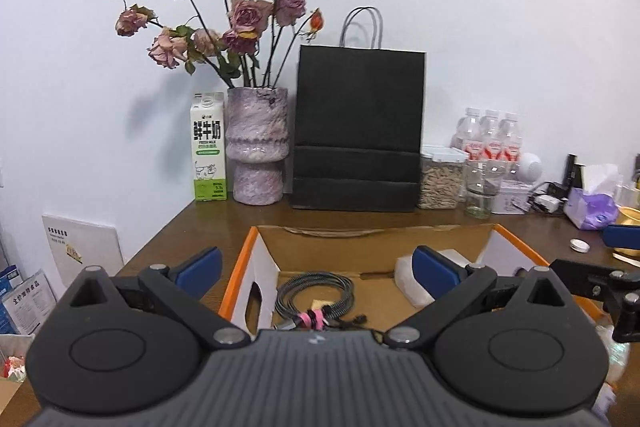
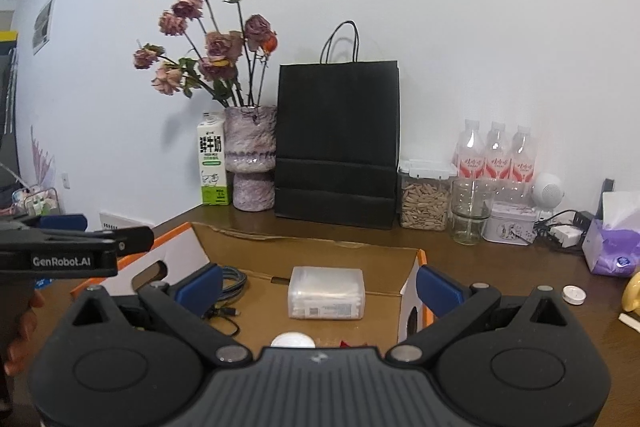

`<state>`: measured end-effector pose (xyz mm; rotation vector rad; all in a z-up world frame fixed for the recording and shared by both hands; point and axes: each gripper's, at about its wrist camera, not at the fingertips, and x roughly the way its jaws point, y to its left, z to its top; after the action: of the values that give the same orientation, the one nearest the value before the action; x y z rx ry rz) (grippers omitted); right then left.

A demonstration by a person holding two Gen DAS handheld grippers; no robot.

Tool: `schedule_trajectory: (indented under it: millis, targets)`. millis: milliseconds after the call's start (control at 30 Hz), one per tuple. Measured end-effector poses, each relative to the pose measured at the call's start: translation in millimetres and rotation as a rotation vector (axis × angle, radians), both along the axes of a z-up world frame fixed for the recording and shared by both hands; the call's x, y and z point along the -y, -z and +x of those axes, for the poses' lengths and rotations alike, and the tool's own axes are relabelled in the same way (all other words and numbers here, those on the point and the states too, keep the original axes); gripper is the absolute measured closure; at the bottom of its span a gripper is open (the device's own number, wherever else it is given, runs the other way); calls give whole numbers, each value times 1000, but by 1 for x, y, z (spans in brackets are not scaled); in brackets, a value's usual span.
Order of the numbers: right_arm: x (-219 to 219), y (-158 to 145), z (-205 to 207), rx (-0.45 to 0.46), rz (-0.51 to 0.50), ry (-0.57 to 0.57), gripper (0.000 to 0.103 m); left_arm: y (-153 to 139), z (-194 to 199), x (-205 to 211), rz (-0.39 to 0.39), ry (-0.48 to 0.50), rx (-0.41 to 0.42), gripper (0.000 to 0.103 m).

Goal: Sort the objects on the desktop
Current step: 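Grasp the purple cloth with the right gripper while the left grasps the tissue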

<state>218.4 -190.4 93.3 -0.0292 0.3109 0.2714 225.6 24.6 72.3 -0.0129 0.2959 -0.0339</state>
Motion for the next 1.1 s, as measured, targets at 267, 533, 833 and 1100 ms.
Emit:
schedule_trajectory:
  millis: [267, 533, 833, 1100]
  targets:
    - [8, 13, -63, -43, -39, -14, 0, 4, -58, 4, 9, 52, -26, 0]
    - [7, 44, -108, -124, -55, -45, 0, 23, -96, 11, -19, 82, -76, 0]
    - [-9, 64, -108, -154, -117, -30, 0, 46, -100, 24, -27, 140, -145, 0]
    - [-19, 66, -95, -156, -125, -11, 12, 46, -97, 29, -29, 196, -140, 26]
